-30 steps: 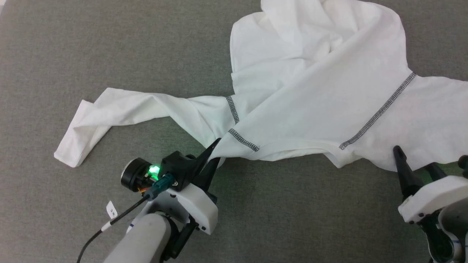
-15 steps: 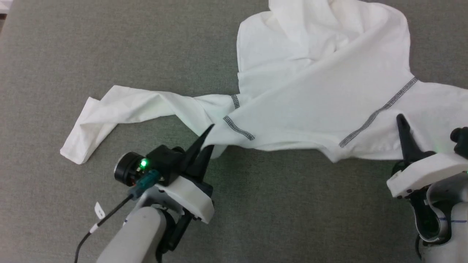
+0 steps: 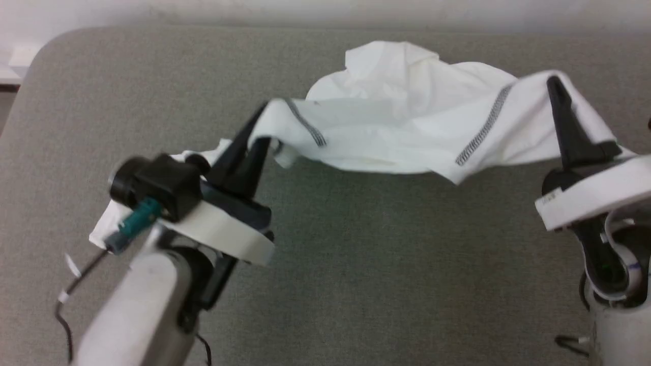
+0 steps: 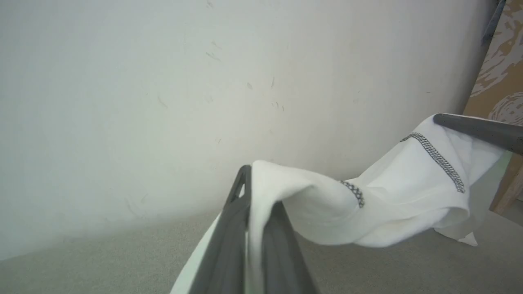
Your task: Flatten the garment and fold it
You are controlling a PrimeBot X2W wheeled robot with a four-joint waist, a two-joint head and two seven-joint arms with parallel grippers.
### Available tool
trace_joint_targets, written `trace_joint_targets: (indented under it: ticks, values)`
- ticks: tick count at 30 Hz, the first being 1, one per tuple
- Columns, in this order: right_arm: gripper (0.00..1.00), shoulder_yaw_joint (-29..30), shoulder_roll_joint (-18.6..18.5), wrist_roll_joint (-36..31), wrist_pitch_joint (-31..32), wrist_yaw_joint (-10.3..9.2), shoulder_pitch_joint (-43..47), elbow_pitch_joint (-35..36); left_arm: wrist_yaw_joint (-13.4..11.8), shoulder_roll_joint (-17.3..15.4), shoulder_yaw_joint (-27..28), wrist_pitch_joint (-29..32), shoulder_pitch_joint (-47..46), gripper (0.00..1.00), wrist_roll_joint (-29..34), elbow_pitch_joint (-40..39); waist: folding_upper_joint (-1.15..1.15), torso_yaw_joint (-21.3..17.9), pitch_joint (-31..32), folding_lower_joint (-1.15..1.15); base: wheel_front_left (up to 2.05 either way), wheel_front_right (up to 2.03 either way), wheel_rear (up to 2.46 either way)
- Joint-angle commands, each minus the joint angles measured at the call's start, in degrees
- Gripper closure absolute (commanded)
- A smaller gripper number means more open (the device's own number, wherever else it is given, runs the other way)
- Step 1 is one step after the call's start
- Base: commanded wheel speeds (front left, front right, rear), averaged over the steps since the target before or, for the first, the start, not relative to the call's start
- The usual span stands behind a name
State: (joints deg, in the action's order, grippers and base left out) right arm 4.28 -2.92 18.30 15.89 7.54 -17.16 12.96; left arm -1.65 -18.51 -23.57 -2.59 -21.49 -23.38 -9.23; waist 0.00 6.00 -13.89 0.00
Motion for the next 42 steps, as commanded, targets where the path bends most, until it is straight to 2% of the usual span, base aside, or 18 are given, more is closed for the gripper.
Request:
trace_joint_targets:
  ticks: [1, 9, 16, 23, 27, 34, 42]
  values:
    - [1.00, -0.89, 0.04, 0.13, 1.72, -0.05, -3.45, 1.49, -0.07, -1.24, 1.24, 1.79, -3.27, 1.00, -0.40, -1.63, 0.00, -2.21, 3.63, 0.00, 0.00, 0.00, 0.00]
    - [1.00, -2.45, 0.04, -1.67, 8.51, -0.05, -15.61, 3.54, 0.36, -4.00, 4.84, 9.53, -15.17, 1.00, -1.68, -4.25, 0.00, -3.32, 6.29, 0.00, 0.00, 0.00, 0.00]
    - [1.00, -2.96, 0.04, -1.15, 14.87, -0.05, -26.91, 1.36, 0.29, -3.71, 6.98, 16.49, -27.07, 1.00, -4.76, -1.66, 0.00, -3.73, 7.23, 0.00, 0.00, 0.00, 0.00]
    - [1.00, -0.46, 0.04, 0.44, 20.34, -0.05, -35.78, -4.66, 1.84, -4.53, 6.80, 23.02, -35.30, 1.00, -7.05, 4.54, 0.00, -4.57, 5.99, 0.00, 0.00, 0.00, 0.00]
    - [1.00, 0.50, 0.04, -1.43, 22.12, -0.05, -40.33, -9.53, 2.39, -4.84, 6.50, 25.38, -38.48, 1.00, -7.63, 8.27, 0.00, -5.45, 2.86, 0.00, 0.00, 0.00, 0.00]
    - [1.00, 1.07, 0.04, -8.85, 19.24, -0.05, -52.42, -19.61, 2.65, -5.25, 6.37, 24.49, -49.65, 1.00, -4.46, 16.94, 0.00, -7.00, -8.34, 0.00, 0.00, 0.00, 0.00]
    - [1.00, 2.93, 0.04, -21.17, 8.58, -0.05, -71.96, -31.80, 1.61, -5.34, 7.06, 12.12, -67.89, 1.00, 3.33, 25.74, 0.00, -6.92, -21.51, 0.00, 0.00, 0.00, 0.00]
